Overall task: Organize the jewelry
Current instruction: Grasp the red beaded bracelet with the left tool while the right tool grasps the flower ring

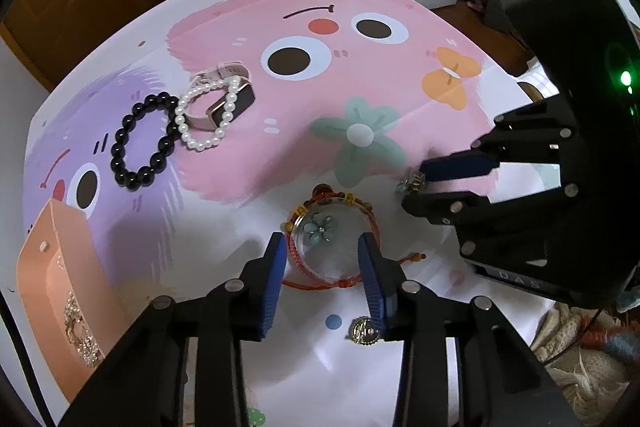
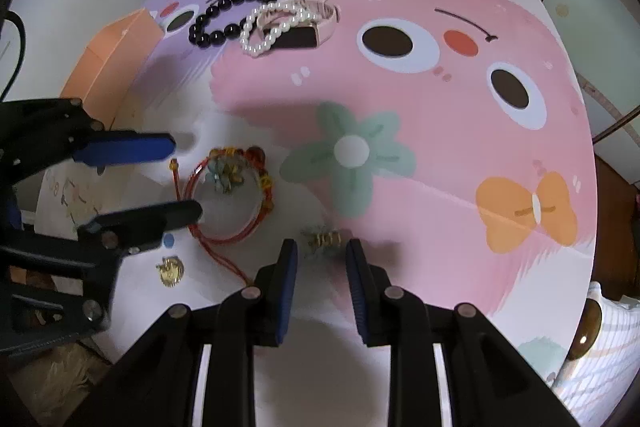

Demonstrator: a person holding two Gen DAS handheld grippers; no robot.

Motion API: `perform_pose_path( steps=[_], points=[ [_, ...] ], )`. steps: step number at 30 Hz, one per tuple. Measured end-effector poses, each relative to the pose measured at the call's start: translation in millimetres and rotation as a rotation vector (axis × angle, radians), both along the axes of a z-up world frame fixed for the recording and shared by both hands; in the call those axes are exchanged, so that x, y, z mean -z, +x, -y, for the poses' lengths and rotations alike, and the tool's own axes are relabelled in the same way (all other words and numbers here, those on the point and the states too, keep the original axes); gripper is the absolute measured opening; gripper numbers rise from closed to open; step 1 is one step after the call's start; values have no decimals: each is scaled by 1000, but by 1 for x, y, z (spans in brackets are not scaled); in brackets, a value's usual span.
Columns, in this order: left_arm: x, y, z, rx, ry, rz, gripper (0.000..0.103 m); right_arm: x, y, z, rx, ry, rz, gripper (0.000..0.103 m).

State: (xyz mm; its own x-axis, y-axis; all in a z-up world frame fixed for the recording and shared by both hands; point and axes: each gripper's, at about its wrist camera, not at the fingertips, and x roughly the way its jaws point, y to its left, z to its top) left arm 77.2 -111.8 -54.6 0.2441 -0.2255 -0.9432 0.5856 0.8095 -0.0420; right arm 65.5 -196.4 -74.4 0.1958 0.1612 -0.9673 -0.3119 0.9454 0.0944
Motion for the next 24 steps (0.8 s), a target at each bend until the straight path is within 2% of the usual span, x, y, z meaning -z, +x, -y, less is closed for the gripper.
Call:
perform_pose_path(
  steps=[2,6,13,15,21,24],
  points=[
    [3,2,0,2,3,-9,32,1,0,0,1,-1,15,20],
    [11,3,-2,-5,14,-43,32,2,-1,0,-7,1,29,20],
    [28,10,-7,-84,67,-124,30,1,-3,3,-6,18,33,20],
    [31,12,-6,-101,78,-153,24,2,-2,2,-2,25,32,20],
    [36,25,5,-137,140,-205,21,2,1,6,14,50,22,20],
    [38,33,12,-147,170,-228,17,2,2,7,22,60,20,20]
  ],
)
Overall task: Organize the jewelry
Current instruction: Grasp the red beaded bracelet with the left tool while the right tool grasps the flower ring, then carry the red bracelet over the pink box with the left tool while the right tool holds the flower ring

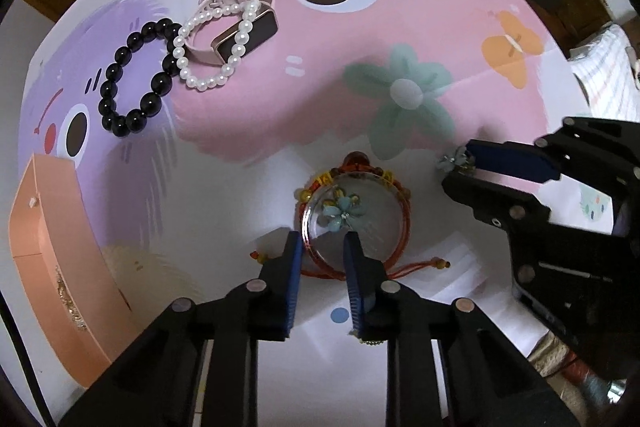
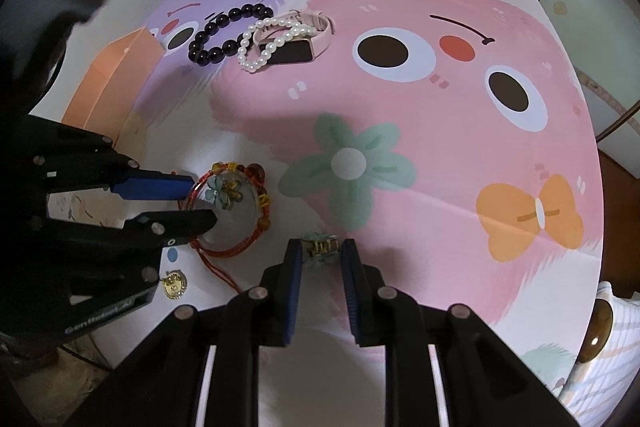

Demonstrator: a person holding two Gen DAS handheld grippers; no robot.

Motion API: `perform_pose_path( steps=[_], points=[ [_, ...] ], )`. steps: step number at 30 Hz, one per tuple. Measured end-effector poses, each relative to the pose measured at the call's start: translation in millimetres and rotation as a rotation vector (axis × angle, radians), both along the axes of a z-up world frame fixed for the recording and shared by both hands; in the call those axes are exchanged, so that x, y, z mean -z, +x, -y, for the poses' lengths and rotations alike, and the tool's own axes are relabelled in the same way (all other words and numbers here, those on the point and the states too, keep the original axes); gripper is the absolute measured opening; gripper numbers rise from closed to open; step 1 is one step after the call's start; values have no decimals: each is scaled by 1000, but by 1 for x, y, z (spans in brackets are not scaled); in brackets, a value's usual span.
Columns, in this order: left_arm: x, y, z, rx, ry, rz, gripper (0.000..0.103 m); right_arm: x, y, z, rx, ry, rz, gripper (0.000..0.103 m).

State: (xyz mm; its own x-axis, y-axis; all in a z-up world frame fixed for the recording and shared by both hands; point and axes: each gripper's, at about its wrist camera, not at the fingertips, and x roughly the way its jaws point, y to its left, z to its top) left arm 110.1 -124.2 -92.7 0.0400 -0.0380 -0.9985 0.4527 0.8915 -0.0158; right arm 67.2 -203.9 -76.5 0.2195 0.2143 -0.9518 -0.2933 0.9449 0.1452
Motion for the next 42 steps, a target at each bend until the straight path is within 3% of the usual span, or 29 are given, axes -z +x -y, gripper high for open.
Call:
perform_pose_path(
  steps=[4,14,28,42],
  points=[
    [5,17,8,-44,8,-44,5,-1,1,2,6,14,-1,20],
    [-1,23,4,-91,-27,-55,3,-9,0,8,16,29,6,20],
    [-57,12,-24,-103,-98,35,3,-40,-3,3,12,37,42,20],
    [-139,-19,-97,-192,-132,194,4,-107,-8,-50,-115,30,148,20]
  ],
)
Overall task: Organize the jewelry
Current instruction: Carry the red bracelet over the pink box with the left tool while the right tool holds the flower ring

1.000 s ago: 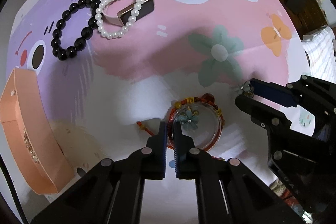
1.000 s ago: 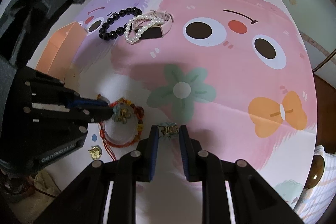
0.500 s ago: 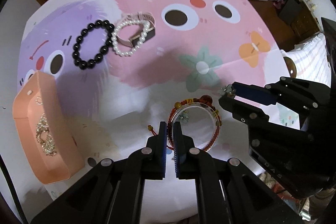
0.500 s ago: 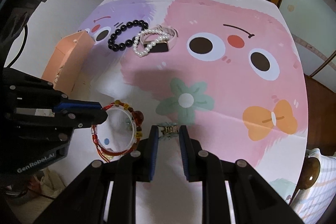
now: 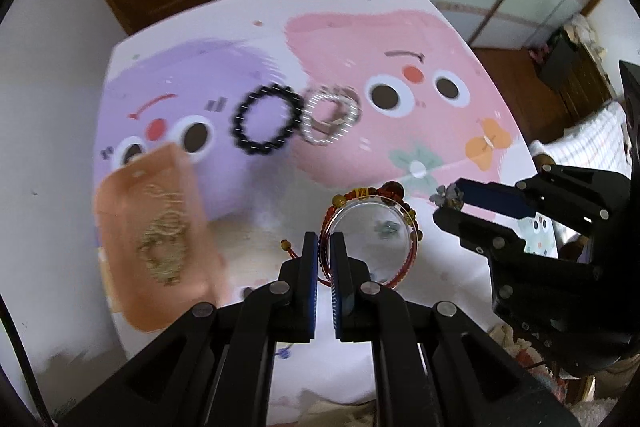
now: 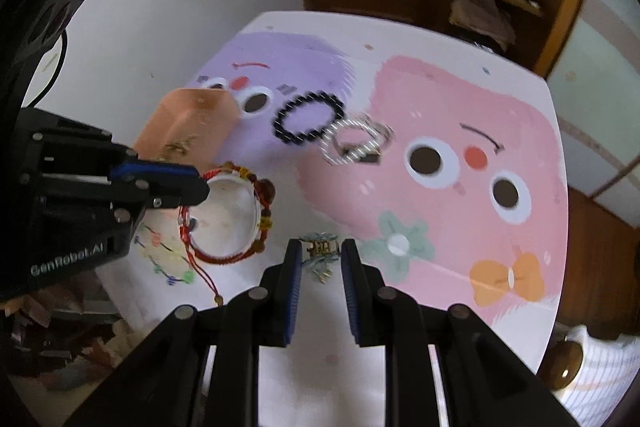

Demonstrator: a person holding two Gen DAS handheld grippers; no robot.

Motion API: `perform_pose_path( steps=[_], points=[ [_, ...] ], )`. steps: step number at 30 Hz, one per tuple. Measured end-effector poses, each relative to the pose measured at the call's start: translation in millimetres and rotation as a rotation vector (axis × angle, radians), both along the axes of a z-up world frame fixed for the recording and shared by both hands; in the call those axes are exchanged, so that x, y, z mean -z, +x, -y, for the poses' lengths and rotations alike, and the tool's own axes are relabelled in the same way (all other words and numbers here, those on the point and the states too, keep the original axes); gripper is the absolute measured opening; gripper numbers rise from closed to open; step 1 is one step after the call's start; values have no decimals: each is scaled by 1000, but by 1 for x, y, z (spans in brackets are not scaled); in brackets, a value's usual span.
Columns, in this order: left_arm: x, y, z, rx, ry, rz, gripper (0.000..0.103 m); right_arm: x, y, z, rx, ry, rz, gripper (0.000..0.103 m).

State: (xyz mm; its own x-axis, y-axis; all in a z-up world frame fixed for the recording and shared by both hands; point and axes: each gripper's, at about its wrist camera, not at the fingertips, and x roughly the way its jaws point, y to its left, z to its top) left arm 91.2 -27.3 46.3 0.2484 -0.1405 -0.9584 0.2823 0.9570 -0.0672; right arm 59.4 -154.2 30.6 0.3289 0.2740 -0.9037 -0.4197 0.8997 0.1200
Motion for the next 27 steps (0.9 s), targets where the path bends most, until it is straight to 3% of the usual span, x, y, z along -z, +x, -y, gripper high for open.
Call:
perform_pose_path(
  steps=[5,13,27],
  points=[
    [-17,-1,-38,-61,-6,36,4,-18,2,-37,-73,4,24,20],
    [-21,-1,-98,-156,-13,69,4,-34,5,-97,-178,11,46,20],
    [5,5,-152,-262,-1,68,4,-17,7,-168,-276,22,-11,20]
  ],
)
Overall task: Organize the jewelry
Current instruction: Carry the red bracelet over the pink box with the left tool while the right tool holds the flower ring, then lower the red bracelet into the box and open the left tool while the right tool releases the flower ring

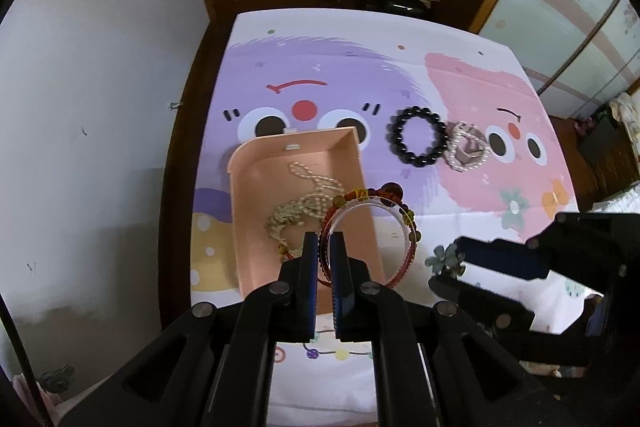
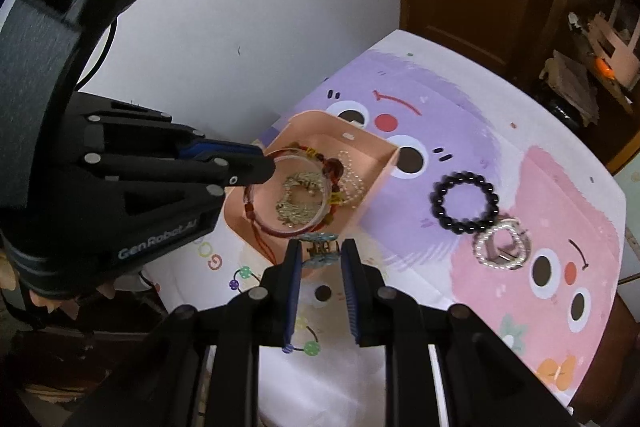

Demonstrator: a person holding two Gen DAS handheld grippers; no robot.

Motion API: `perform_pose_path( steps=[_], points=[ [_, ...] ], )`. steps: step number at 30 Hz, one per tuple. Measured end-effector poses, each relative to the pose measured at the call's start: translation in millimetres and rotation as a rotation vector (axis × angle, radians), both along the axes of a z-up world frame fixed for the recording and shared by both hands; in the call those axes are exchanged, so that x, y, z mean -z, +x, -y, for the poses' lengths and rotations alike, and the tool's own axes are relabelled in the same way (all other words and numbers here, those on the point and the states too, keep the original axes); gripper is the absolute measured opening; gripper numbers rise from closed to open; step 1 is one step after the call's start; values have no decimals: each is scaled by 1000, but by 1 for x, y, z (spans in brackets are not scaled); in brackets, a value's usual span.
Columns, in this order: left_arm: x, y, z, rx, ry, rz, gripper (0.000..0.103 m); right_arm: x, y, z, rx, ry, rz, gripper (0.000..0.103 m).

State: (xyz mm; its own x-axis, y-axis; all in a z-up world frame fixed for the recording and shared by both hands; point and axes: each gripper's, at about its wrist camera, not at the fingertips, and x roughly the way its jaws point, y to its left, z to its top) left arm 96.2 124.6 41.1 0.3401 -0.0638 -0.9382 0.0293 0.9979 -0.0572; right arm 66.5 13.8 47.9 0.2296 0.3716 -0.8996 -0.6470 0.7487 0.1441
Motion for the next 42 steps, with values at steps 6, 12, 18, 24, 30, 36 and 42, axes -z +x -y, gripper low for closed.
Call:
perform_pose_path(
  steps=[6,12,18,24,30,36,42],
  points=[
    [13,7,-15,-40,15,-6,4,16,2,-16,-7,3,-42,20],
    [30,11,-28,-89,6,-22,4,37,4,-30,-16,4,-88,20],
    [39,14,-36,-115,11,-23,4,54,2,-40,-23,-15,-119,20],
    [42,19,-42,-139,-6,-9,4,66,6,-41,2,-13,-148,20],
    [48,24,-44,-154,-24,-14,4,73,7,-43,15,-13,-169,20],
    [64,31,-42,-154,-45,-40,4,88,15,-43,49,-19,-200,20],
    [75,33,-37,-142,-31,-60,30,93,20,-36,63,-8,-241,21]
  ],
)
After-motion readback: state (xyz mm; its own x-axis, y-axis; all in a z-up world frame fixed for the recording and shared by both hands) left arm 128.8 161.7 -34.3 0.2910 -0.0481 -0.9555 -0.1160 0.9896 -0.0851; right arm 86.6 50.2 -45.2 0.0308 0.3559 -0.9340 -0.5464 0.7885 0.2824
